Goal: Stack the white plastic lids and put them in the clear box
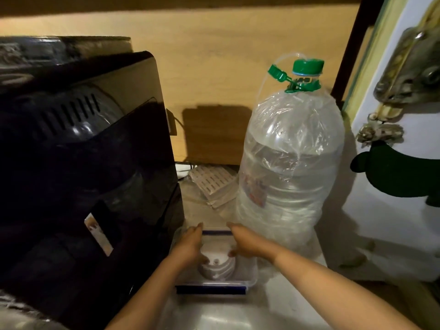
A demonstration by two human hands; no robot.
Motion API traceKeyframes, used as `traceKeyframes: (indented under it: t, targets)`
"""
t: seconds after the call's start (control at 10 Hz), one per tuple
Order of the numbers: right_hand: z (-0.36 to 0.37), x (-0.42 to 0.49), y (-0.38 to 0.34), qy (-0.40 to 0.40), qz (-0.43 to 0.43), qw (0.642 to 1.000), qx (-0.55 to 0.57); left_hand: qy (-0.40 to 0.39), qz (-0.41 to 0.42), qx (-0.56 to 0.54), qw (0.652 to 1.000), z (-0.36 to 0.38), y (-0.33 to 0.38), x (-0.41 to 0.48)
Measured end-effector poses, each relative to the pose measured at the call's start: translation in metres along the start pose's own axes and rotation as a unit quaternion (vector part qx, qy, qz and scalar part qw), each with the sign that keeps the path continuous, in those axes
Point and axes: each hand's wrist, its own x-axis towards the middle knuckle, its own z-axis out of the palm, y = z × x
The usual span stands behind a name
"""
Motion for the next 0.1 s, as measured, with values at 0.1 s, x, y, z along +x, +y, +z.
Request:
traceKeyframes:
  t: [0.1]
  targets:
    - [-0.0194,-0.0167,-0.0033,0.045,-0.031,0.998,0.024,0.066,0.046,-0.004,0.997,-0.015,0.012,-0.0113]
